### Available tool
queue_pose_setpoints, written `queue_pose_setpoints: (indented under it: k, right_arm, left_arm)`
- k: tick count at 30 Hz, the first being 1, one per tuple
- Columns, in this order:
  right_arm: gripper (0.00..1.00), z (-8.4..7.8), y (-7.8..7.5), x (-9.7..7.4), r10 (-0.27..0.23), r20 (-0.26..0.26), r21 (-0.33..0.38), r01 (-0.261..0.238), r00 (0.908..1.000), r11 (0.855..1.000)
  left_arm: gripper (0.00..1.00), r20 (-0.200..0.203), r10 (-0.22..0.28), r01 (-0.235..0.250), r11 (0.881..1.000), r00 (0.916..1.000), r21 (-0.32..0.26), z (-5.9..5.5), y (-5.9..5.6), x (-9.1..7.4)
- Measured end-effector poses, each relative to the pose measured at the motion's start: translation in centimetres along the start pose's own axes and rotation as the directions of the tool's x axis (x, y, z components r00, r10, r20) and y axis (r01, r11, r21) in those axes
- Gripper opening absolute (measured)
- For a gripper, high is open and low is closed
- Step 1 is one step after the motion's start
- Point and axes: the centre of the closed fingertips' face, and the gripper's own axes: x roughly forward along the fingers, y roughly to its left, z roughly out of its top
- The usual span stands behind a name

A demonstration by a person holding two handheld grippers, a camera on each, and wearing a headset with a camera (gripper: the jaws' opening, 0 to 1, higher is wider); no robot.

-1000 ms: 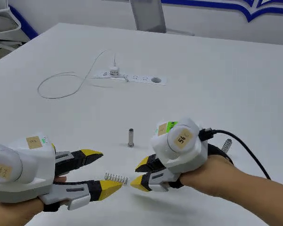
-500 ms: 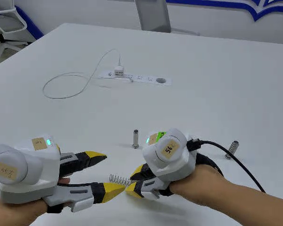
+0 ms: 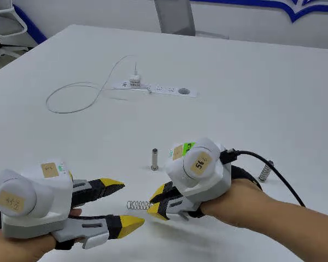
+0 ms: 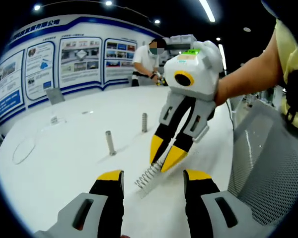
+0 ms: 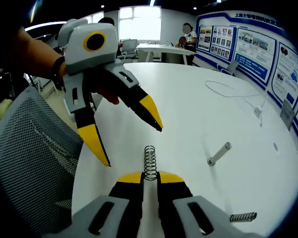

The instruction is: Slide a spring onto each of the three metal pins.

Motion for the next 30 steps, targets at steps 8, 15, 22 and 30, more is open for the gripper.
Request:
queue_pose_setpoints:
  k: [8,15,22,30]
  right_arm:
    - [0.11,0.5,1.0,-2.8,0.046,-0.054,-0.025,-0.047,0.9975,0.999]
    - [0.11,0.7,1.6,-3.7,0.08,-0.09,-0.031,-0.083,0.9927,0.996]
    - [0.11,1.8,1.9,-4.5,0.096,-0.07,-0.027,-0.098,0.9929,0.995]
    - [0.11,4.1,1.7,-5.2,0.072,0.004,-0.066,-0.071,0.9974,0.995]
  left_arm:
    - [0.41,-0.005,-0.03,0.03,0.998,0.9995,0.058,0.3,-0.7,0.9]
    - [0.25,-0.009,-0.064,0.064,0.991,0.9979,0.119,0.4,-1.6,1.2]
    - [0.13,-0.003,-0.072,0.072,0.988,0.9974,0.14,0.7,-1.9,1.1]
    - [0.11,0.016,-0.069,0.066,0.989,0.9975,0.129,1.1,-2.1,1.2]
